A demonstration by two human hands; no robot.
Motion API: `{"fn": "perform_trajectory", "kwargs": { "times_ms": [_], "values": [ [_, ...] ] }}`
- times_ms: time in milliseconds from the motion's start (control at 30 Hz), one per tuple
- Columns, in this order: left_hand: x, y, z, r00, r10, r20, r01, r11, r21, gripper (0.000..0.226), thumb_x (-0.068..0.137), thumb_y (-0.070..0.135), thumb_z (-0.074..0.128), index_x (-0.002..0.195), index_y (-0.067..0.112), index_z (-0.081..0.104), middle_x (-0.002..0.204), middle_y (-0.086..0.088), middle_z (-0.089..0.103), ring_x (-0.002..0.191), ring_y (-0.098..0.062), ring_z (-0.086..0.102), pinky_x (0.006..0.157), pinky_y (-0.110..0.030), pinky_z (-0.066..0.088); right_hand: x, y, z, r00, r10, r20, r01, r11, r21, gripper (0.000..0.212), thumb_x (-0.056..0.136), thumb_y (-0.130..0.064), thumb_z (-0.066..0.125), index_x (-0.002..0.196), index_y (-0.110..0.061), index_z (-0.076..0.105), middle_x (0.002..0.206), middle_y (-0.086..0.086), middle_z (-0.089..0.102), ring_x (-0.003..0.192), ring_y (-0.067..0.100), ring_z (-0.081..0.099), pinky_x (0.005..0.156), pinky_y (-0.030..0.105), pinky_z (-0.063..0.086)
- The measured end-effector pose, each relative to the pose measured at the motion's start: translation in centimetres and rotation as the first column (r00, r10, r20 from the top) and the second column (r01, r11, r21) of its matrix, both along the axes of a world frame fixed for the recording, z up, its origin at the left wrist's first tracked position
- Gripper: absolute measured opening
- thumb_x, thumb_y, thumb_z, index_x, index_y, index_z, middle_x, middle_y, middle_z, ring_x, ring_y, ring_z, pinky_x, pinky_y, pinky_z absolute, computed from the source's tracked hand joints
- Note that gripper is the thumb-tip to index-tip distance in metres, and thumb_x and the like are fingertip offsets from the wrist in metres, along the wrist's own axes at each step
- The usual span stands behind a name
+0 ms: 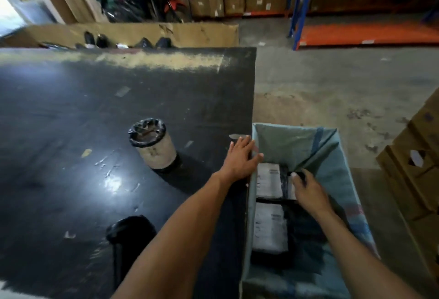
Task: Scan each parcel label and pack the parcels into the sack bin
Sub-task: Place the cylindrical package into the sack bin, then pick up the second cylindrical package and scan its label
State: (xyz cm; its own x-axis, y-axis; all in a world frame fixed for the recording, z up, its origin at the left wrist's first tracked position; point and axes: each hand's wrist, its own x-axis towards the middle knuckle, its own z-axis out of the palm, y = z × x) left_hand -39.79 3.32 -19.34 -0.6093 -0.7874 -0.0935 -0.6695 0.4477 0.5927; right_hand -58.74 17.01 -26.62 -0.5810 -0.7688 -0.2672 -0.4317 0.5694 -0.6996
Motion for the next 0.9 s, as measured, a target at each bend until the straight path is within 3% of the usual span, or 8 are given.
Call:
{"fn": "perform_trajectory", "kwargs": {
  "times_ms": [67, 133, 333, 433, 567, 700, 800, 900],
  "values": [
    [1.9, 0.1, 1.9, 0.984, -0.013, -0.179, 0.017, 1.0, 0.021, 0.03, 0.097, 0.03, 0.059, 0.121, 0.015, 0.069, 0.124, -0.006, 0.068, 0.114, -0.018, 0.062, 0.099, -0.033, 0.047, 1.1, 0.2, 2.7, 1.0, 0.006, -0.004, -0.006, 0.999, -0.054, 0.065, 0.107, -0.052, 0.048, 0.159, -0.014, 0.042, 0.156, 0.02, 0.052, 0.138, 0.037, 0.055, 0.11, 0.046, 0.044],
    [4.3, 0.1, 4.0, 0.971, -0.04, -0.237, 0.022, 0.997, -0.079, 0.027, 0.093, 0.028, 0.061, 0.116, 0.02, 0.072, 0.108, 0.0, 0.072, 0.093, -0.008, 0.065, 0.08, -0.022, 0.05, 2.9, 0.4, 5.4, 1.0, 0.002, 0.003, -0.001, 0.994, -0.109, 0.068, 0.105, -0.055, 0.051, 0.16, -0.016, 0.04, 0.156, 0.017, 0.053, 0.136, 0.034, 0.057, 0.11, 0.044, 0.045],
    [12.9, -1.9, 10.8, 0.985, -0.13, -0.11, 0.056, 0.857, -0.513, 0.038, 0.092, 0.029, 0.064, 0.128, 0.017, 0.066, 0.105, -0.005, 0.066, 0.1, -0.025, 0.063, 0.086, -0.04, 0.052, 12.4, -0.5, 12.6, 0.994, 0.113, -0.001, -0.111, 0.966, -0.234, 0.064, 0.102, -0.059, 0.055, 0.157, -0.028, 0.043, 0.138, 0.005, 0.067, 0.107, 0.016, 0.061, 0.092, 0.034, 0.045],
    [18.1, -3.0, 12.6, 0.986, -0.118, 0.116, 0.165, 0.737, -0.655, 0.05, 0.093, 0.04, 0.063, 0.139, 0.021, 0.059, 0.111, -0.008, 0.061, 0.105, -0.028, 0.058, 0.089, -0.04, 0.045, 18.6, -0.4, 14.5, 0.973, 0.232, -0.006, -0.227, 0.95, -0.215, 0.062, 0.1, -0.062, 0.056, 0.154, -0.035, 0.045, 0.128, -0.001, 0.069, 0.119, 0.02, 0.063, 0.097, 0.034, 0.044],
    [23.3, -3.9, 12.8, 0.929, -0.043, 0.369, 0.259, 0.787, -0.559, 0.071, 0.091, 0.058, 0.058, 0.155, 0.035, 0.036, 0.131, -0.011, 0.053, 0.121, -0.031, 0.05, 0.102, -0.041, 0.04, 26.6, 0.4, 15.1, 0.917, 0.398, 0.032, -0.392, 0.912, -0.117, 0.072, 0.095, -0.073, 0.054, 0.157, -0.038, 0.04, 0.136, 0.005, 0.068, 0.129, 0.024, 0.062, 0.101, 0.033, 0.045],
    [25.5, -3.9, 11.9, 0.814, -0.133, 0.565, 0.432, 0.789, -0.437, 0.074, 0.094, 0.041, 0.06, 0.16, 0.035, 0.025, 0.152, -0.008, 0.046, 0.137, -0.03, 0.045, 0.113, -0.04, 0.033, 33.2, 1.5, 14.5, 0.859, 0.509, 0.057, -0.511, 0.859, 0.03, 0.088, 0.082, -0.089, 0.045, 0.157, -0.044, 0.033, 0.141, 0.009, 0.063, 0.132, 0.029, 0.06, 0.108, 0.041, 0.048],
    [26.6, -3.6, 11.8, 0.824, -0.157, 0.545, 0.426, 0.805, -0.413, 0.076, 0.092, 0.018, 0.06, 0.159, 0.034, 0.028, 0.155, -0.008, 0.044, 0.138, -0.031, 0.045, 0.11, -0.041, 0.038, 36.5, 2.1, 14.0, 0.854, 0.515, 0.082, -0.521, 0.847, 0.105, 0.097, 0.077, -0.095, 0.041, 0.159, -0.044, 0.03, 0.155, 0.014, 0.053, 0.138, 0.035, 0.055, 0.106, 0.042, 0.046],
    [28.5, -3.5, 11.6, 0.889, -0.18, 0.421, 0.346, 0.867, -0.359, 0.079, 0.086, 0.004, 0.064, 0.155, 0.03, 0.038, 0.154, -0.007, 0.048, 0.138, -0.029, 0.047, 0.105, -0.039, 0.041, 39.1, 2.5, 13.4, 0.88, 0.446, 0.163, -0.462, 0.884, 0.077, 0.097, 0.076, -0.093, 0.048, 0.158, -0.043, 0.031, 0.154, 0.014, 0.051, 0.132, 0.034, 0.06, 0.103, 0.04, 0.048]
  ]
}}
